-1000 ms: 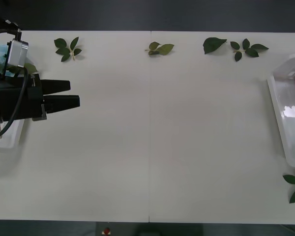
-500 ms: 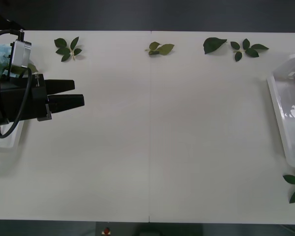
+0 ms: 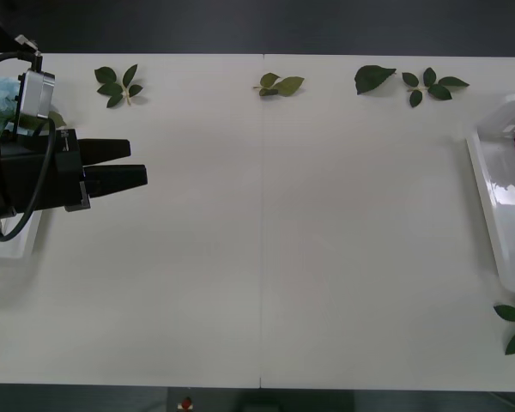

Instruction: Put the red flowers into the right box and the blue flowers into the left box

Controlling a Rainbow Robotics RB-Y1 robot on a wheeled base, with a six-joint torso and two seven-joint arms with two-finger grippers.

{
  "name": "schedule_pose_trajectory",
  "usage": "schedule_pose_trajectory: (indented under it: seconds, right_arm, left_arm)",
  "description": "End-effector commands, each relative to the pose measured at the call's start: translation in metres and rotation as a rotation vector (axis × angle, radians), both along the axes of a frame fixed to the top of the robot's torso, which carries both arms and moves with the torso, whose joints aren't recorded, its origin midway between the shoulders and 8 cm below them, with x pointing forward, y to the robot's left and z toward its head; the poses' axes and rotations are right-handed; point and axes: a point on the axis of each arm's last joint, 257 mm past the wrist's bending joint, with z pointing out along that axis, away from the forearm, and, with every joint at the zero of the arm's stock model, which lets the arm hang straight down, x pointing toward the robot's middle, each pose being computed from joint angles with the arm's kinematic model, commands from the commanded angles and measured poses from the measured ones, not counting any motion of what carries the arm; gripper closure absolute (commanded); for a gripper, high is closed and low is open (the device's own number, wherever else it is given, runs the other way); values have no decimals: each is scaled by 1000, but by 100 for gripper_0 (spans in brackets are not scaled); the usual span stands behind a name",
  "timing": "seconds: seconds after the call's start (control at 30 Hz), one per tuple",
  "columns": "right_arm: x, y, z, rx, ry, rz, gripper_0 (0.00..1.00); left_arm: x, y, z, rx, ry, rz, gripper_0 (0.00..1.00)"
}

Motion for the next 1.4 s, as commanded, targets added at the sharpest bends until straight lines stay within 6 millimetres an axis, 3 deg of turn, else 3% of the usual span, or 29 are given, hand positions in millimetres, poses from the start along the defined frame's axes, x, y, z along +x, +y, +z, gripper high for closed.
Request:
schedule_pose_trajectory:
  seconds: [0.03,0.17,0.27,0.47,0.7,0.87,1.1,1.4]
  right_arm:
    - [6,10,10,26,1,8,5]
    - [3,36,11,85,46,59,0]
    - [3,72,15,179,82,113,0]
    - [4,174,41,418,94,384,0]
    - [-13,300,79,675,99,753,0]
    - [-11,373,104,770,36,972,0]
    - [8,436,124,802,-59,1108,0]
    - [40,456,99,468,-73,1216,0]
  left_arm:
    - [1,-4,18,10,-58,-13,0]
    - [1,-4,18,10,-58,-13,0]
    - [1,-4,18,10,-58,-13,0]
    - [1,-4,18,10,-58,-13,0]
    - [1,-4,18,10,-58,-13,0]
    - [1,-4,18,10,-58,-13,0]
    - [1,-4,18,10,-58,-13,0]
    - [1,-4,18,10,-58,-13,0]
